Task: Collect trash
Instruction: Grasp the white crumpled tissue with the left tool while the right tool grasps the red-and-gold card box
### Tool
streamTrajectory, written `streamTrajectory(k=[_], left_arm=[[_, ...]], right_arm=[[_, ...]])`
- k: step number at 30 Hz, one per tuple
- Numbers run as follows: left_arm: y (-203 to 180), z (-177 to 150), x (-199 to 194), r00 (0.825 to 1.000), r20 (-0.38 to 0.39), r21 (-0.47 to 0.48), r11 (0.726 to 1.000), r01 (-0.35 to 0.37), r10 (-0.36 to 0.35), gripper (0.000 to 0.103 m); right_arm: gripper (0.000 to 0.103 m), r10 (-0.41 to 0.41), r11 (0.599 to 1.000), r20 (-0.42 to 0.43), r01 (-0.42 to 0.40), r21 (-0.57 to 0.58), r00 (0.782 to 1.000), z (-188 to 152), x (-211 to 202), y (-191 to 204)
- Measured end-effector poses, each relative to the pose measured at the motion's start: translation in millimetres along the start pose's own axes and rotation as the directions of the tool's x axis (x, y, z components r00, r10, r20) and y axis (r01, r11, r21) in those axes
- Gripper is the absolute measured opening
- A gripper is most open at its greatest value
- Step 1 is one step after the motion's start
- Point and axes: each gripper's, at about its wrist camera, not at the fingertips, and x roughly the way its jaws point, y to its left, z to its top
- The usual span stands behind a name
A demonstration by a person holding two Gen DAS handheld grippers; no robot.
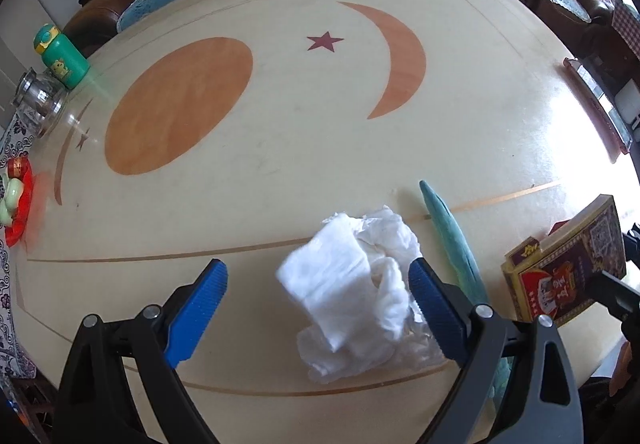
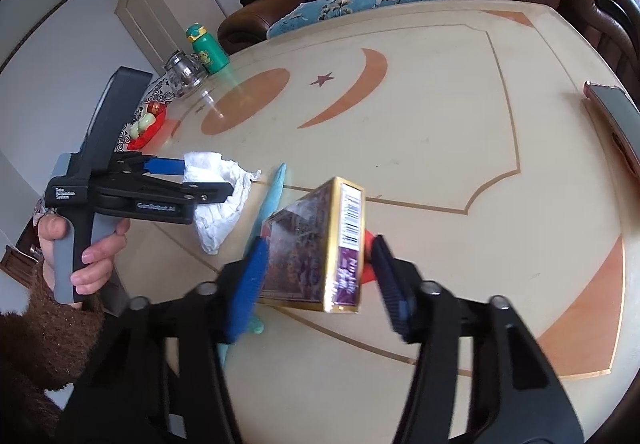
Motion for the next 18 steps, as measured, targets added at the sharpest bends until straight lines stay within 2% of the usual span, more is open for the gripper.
streamTrajectory(k=[6,8,11,14,18], left_arm=[[0,0,3,1.0,-0.003,0.0,1.0,0.007,-0.007,0.089],[-1,0,3,1.0,-0.004,0.006,1.0,0.007,-0.007,0.087],[-2,0,4,1.0,-0.001,0.016,1.0,0.009,-0.009,0.085],[-5,-2,4,0.999,-0.007,0.021,0.999,0.032,-0.032,0.08],[-7,-2,5,1.0,-0.006,0.026,0.999,0.025,-0.025,0.072]], right_arm=[[0.048,0.008,1.0,0.008,-0.008,-0.018,1.0,-1,-1,7],[0.04,0.004,0.999,0.011,-0.004,-0.032,1.0,-1,-2,11],[0.037,0.017,0.999,0.001,-0.017,-0.043,1.0,0,1,18],[0.035,0.066,0.998,-0.019,-0.066,-0.016,0.998,-1,5,17],[0.033,0.062,0.998,-0.033,-0.063,-0.028,0.998,-2,9,23]])
